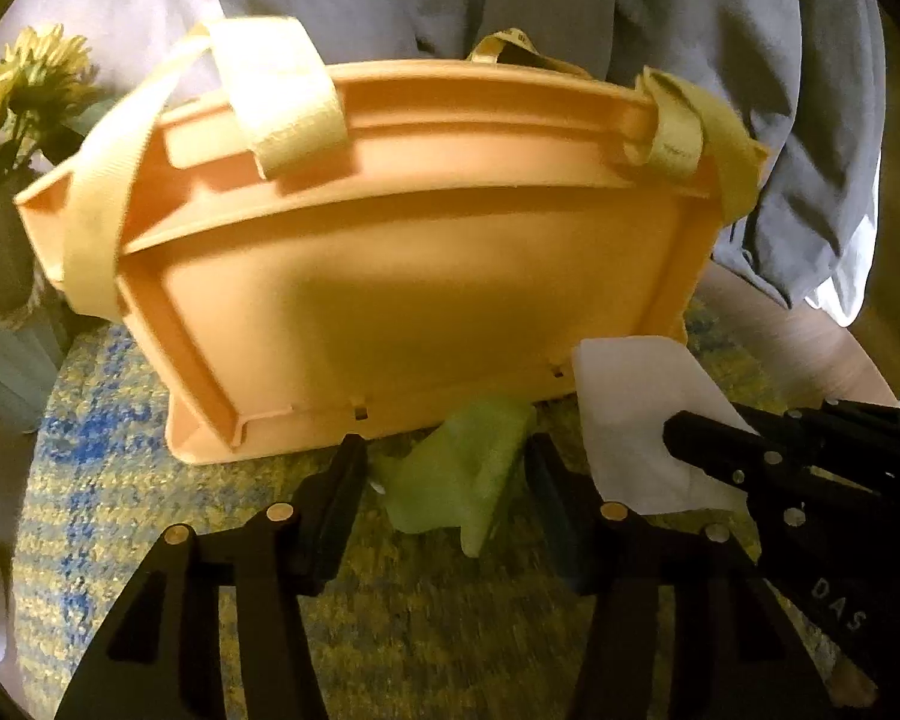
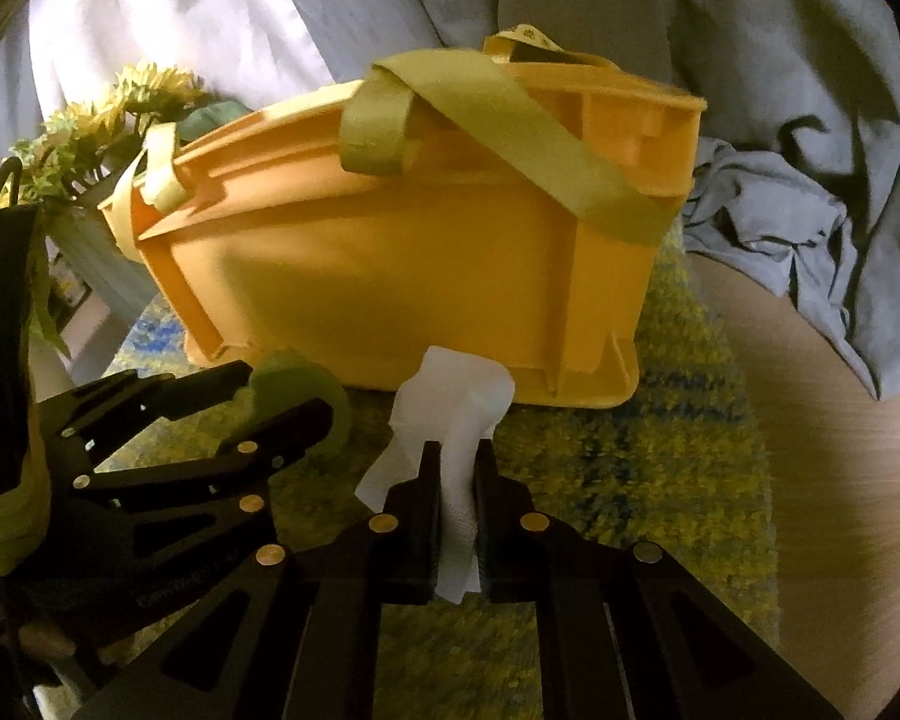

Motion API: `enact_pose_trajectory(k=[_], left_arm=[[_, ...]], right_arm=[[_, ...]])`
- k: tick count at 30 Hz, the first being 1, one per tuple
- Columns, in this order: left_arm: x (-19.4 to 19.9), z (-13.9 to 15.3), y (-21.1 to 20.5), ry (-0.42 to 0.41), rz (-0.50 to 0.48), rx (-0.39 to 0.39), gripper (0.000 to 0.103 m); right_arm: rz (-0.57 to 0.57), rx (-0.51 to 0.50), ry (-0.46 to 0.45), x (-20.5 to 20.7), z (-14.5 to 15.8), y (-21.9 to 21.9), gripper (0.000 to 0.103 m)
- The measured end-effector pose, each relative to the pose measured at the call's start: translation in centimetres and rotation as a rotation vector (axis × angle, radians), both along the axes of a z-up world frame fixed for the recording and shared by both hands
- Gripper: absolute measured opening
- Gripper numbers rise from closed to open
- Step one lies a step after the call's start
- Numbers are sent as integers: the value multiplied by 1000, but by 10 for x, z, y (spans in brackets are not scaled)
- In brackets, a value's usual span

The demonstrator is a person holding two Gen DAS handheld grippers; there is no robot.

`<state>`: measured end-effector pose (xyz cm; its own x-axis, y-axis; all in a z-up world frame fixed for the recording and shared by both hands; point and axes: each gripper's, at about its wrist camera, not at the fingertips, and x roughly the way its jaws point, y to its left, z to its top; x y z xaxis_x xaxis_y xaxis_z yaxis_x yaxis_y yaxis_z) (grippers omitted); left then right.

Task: Organize soft objects
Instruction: 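Grasp the green plush with the left tool while the right tool grasps the white cloth, then lift and carry the green plush and white cloth over the orange crate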

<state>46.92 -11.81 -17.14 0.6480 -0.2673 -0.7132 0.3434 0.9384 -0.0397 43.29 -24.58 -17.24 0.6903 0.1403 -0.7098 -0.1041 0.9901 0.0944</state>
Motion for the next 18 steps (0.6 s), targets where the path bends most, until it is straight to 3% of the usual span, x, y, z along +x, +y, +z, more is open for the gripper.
enact_pose_trajectory(k=[18], left_arm=[[-44, 54, 29, -127, 44, -41, 53]], right_arm=[[8, 4, -75, -30, 41, 10, 10]])
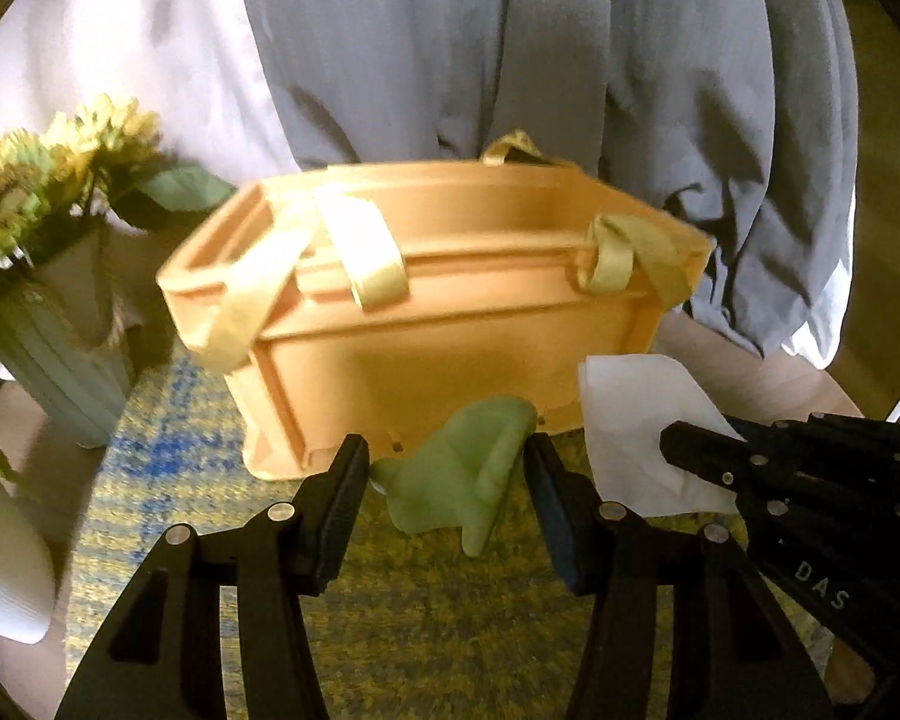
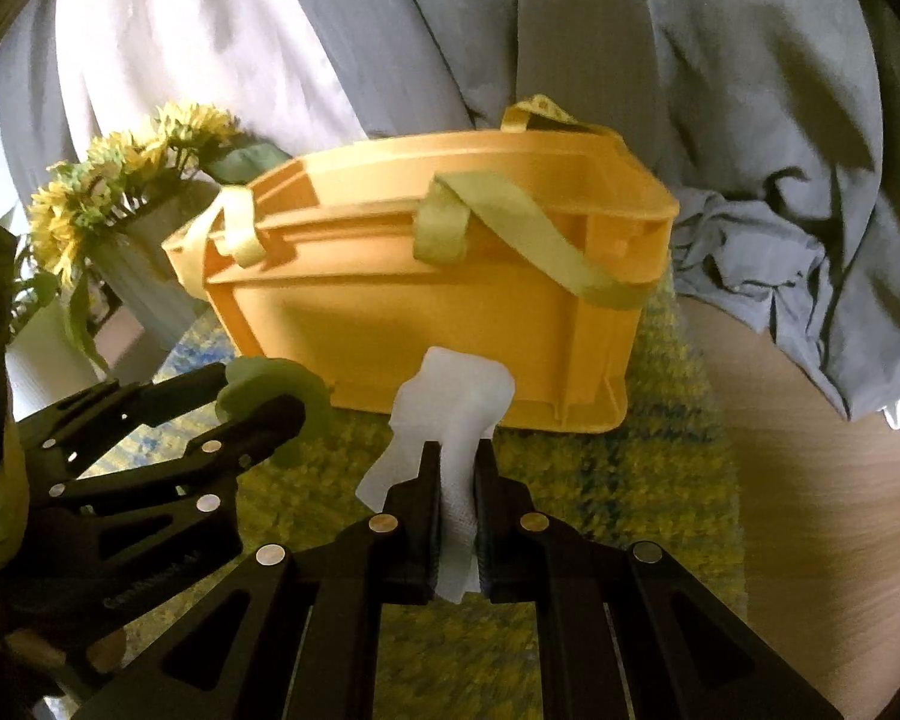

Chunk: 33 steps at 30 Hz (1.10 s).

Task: Organize soft objects
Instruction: 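Lift and carry the green plush and white cloth over the orange crate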

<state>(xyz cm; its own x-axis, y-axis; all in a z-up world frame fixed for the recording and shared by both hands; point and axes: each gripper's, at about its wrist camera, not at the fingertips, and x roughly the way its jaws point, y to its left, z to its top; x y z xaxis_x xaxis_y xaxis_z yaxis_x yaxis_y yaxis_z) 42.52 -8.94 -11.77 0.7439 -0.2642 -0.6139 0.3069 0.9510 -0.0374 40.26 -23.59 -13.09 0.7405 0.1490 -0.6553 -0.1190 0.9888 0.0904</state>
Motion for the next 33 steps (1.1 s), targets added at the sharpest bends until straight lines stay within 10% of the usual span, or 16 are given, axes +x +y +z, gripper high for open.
enact_pose_trajectory(k=[33], left_arm=[[-58, 118, 16, -310, 53, -78, 53]], right_arm=[[1, 6, -313, -57, 113, 14, 10]])
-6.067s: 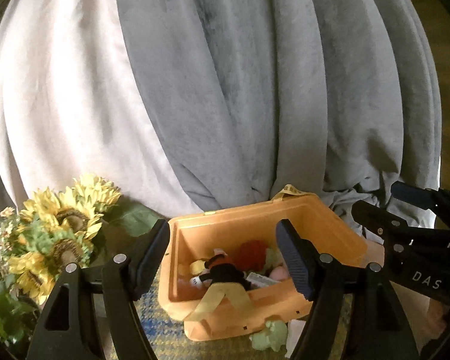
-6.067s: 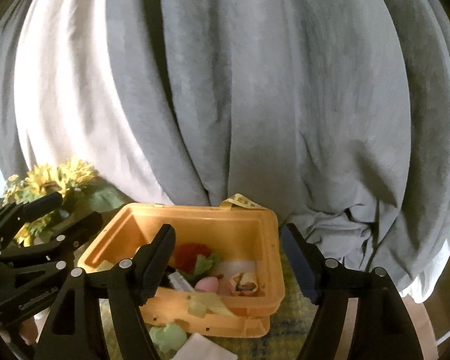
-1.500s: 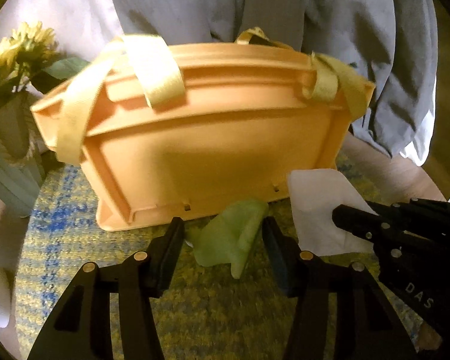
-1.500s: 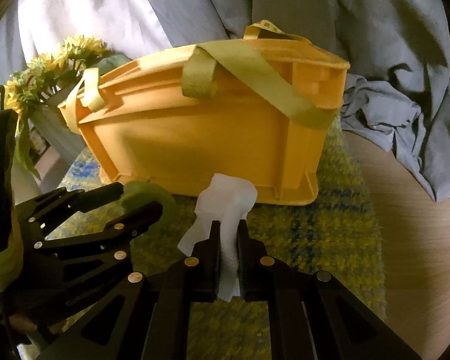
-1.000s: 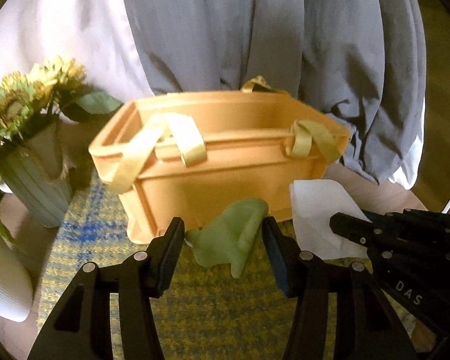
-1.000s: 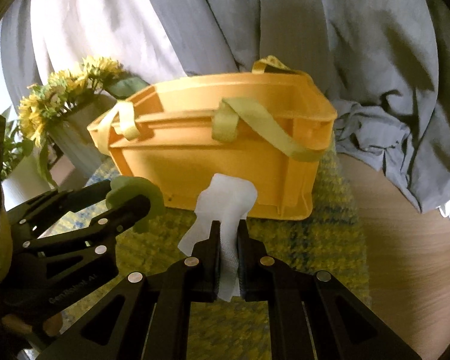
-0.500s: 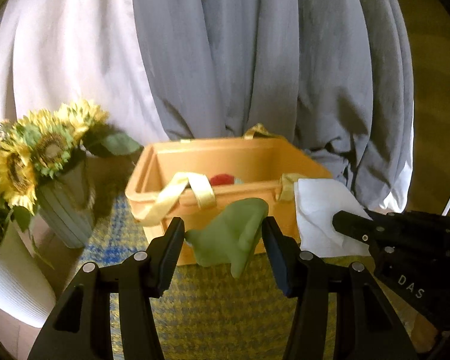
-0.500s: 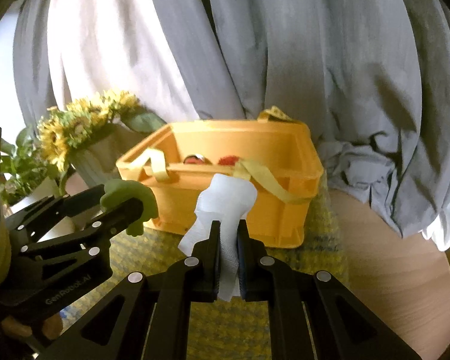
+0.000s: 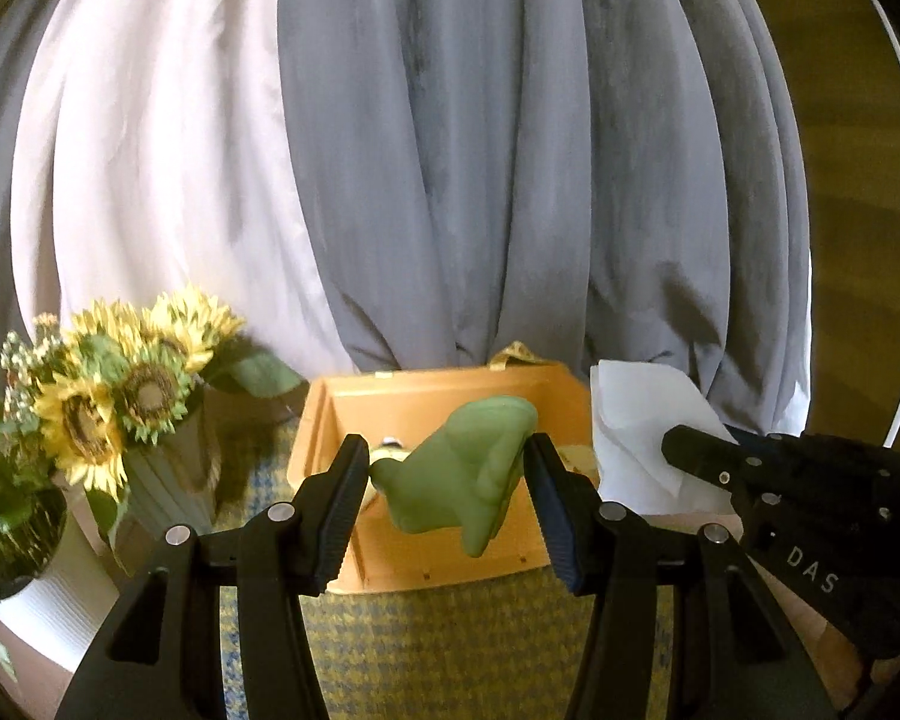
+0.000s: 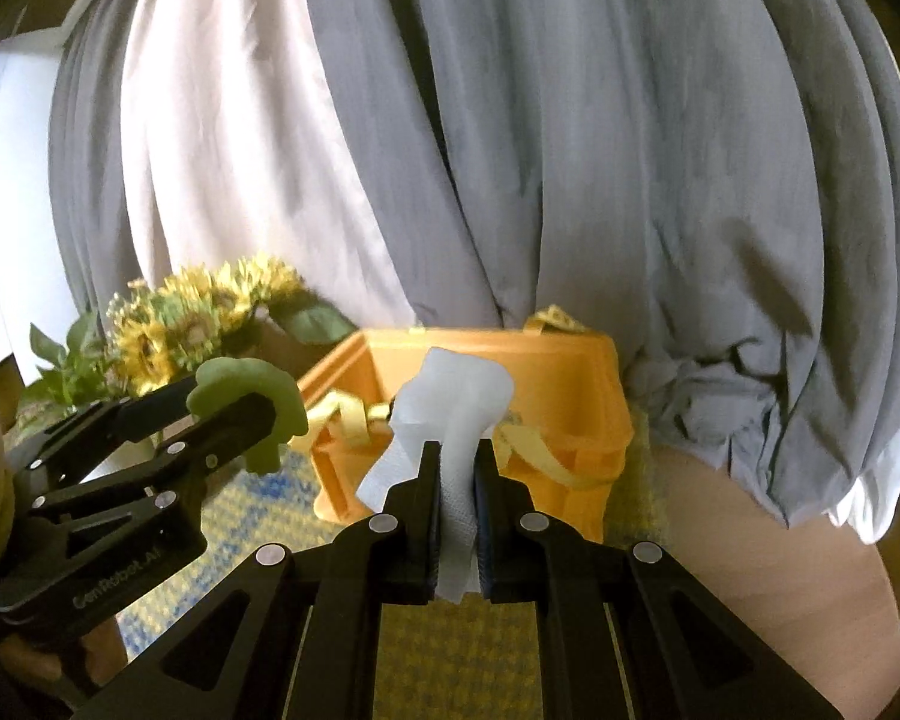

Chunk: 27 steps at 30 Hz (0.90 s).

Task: Organize soft objects
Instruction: 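Lift and carry the green plush and white cloth over the orange crate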

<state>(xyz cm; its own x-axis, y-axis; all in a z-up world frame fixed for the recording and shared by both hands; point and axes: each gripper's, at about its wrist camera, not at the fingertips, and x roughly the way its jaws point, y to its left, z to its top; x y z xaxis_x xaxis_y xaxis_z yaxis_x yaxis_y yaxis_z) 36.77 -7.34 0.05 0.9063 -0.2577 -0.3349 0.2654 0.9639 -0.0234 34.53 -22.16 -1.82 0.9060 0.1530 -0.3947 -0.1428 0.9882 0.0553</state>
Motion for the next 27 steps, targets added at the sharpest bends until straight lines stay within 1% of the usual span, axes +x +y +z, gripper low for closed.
enact_pose_trajectory(k=[4, 13, 18, 27], left_arm=[[2, 11, 0, -38, 2, -2, 53], [15, 31, -3, -104, 2, -3, 53], [26, 37, -5, -121, 2, -3, 53], [54, 43, -10, -124, 0, 3, 53]], right_arm=[[-3, -2, -47, 1, 13, 0, 10], [-22, -5, -117, 11, 31, -3, 10], [-41, -16, -141, 20, 37, -6, 10], [-65, -12, -148, 45, 43, -12, 10]])
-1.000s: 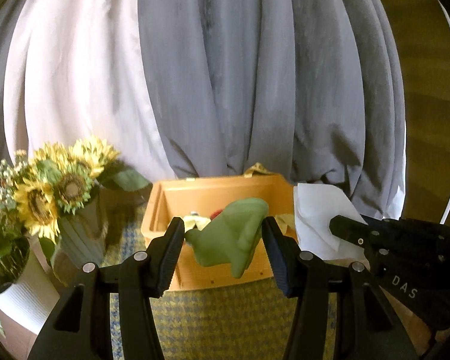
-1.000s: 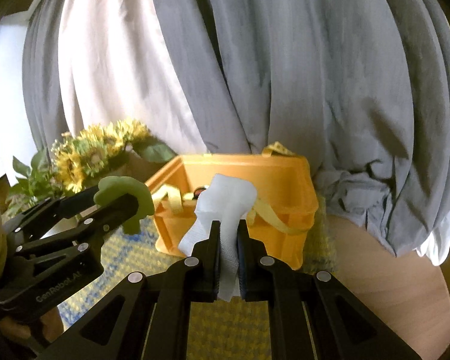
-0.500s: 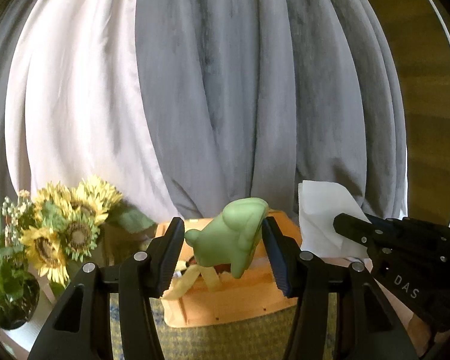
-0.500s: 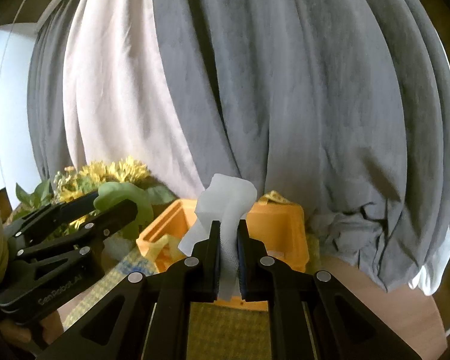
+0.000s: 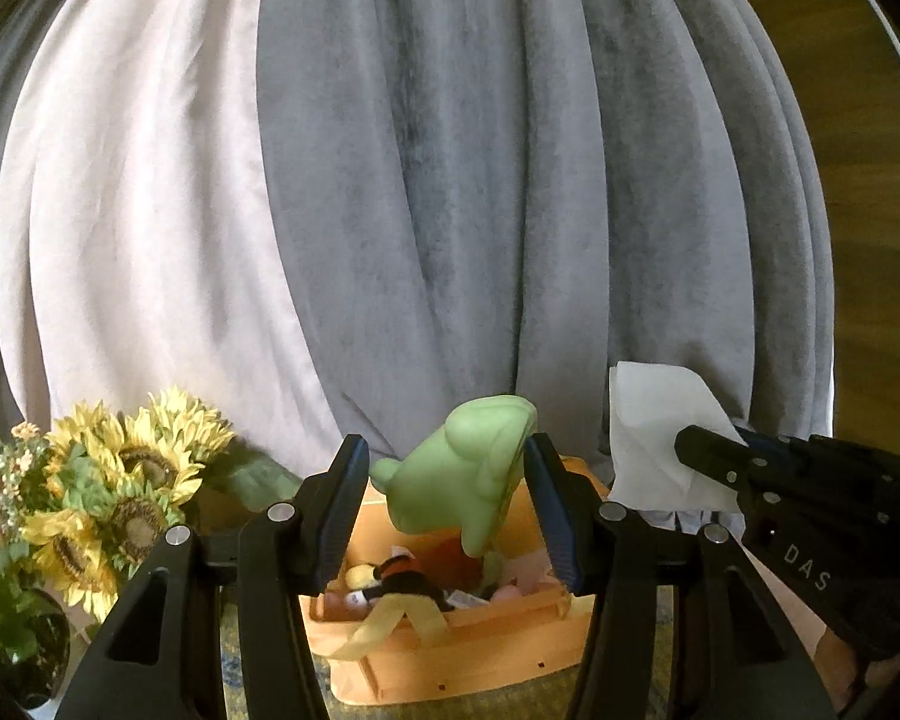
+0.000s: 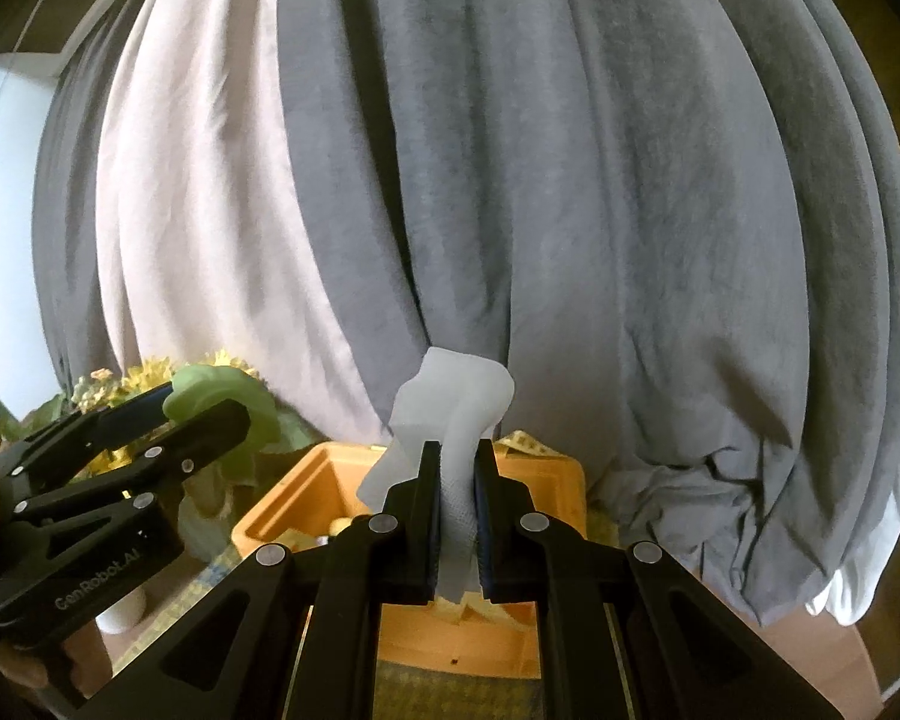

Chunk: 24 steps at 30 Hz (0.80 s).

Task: Organize soft objects
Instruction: 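Lift and carry the green plush and white cloth over the orange crate, then open both tools to drop the green plush and white cloth into the crate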

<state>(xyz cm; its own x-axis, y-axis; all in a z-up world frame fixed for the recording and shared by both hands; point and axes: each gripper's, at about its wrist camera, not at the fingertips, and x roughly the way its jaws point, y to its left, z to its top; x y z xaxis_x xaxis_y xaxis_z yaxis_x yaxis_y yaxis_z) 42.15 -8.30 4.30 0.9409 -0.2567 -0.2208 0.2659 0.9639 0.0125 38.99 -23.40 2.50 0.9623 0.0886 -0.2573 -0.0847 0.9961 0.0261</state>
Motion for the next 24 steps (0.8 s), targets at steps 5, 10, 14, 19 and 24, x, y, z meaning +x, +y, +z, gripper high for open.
enact_pose_trajectory(k=[5, 10, 14, 19, 24], left_arm=[[16, 0, -3, 3, -3, -3, 53], [34, 0, -8, 13, 0, 3, 53], [49, -3, -10, 30, 1, 5, 53], [76, -13, -14, 76, -5, 7, 53], [99, -30, -19, 142, -6, 13, 53]], right_arm=[[-5, 0, 14, 16, -1, -2, 10], [-12, -3, 31, 34, -5, -4, 10], [-16, 1, 49, 51, -8, -7, 10], [-22, -3, 80, 73, -16, -11, 10], [-21, 21, 137, 98, -29, -17, 10]])
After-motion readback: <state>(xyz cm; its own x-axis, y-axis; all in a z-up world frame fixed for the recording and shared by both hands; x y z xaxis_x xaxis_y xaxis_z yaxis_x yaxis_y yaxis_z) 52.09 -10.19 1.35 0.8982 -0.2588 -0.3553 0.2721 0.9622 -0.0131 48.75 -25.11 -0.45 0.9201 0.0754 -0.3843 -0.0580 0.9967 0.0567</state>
